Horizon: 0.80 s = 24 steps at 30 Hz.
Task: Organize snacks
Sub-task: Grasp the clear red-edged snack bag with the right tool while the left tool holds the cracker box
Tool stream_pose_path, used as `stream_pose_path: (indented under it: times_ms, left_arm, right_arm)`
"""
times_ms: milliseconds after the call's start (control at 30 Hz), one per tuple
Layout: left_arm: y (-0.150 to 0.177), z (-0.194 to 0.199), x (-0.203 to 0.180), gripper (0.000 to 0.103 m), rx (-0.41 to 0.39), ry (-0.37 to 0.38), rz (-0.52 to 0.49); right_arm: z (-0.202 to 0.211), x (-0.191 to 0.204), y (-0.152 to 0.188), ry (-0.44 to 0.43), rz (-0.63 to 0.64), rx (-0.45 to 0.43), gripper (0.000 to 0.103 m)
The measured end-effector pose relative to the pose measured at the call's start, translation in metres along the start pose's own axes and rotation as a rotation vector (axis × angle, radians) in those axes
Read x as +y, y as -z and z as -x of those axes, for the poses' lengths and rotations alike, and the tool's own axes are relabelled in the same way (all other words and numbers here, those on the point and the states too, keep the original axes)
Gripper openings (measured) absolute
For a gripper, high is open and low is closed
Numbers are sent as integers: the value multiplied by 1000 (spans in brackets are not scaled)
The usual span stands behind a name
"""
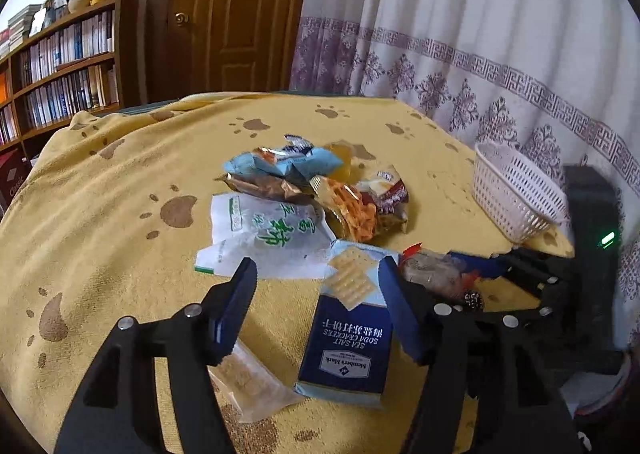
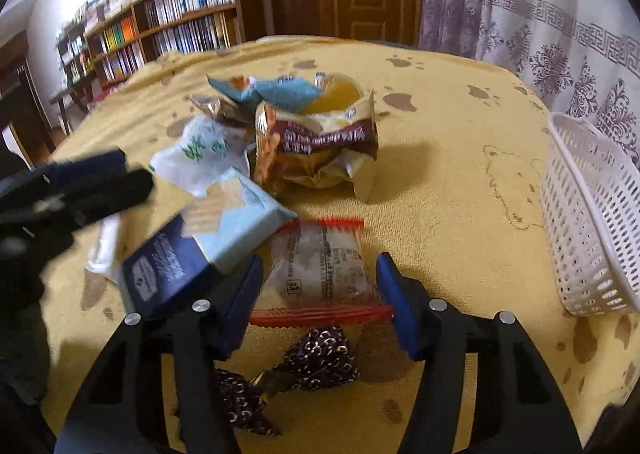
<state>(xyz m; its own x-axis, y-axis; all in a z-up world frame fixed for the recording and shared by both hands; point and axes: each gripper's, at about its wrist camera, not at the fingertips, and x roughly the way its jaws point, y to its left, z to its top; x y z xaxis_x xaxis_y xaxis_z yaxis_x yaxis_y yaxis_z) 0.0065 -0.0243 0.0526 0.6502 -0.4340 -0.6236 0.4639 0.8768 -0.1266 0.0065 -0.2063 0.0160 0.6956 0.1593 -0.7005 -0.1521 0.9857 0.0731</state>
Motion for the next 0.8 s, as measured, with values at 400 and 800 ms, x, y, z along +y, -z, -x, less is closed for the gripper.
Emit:
stream_pose_path:
  times_ms: [400,800]
  left_arm:
    - [18,-30,-30,69,122,15,-127]
    - [23,-30,-34,50,114,-27,-154]
  right_arm:
    - [34,-25,0,16,-64,-74,60]
    - [26,-55,30,2,-121,19,73]
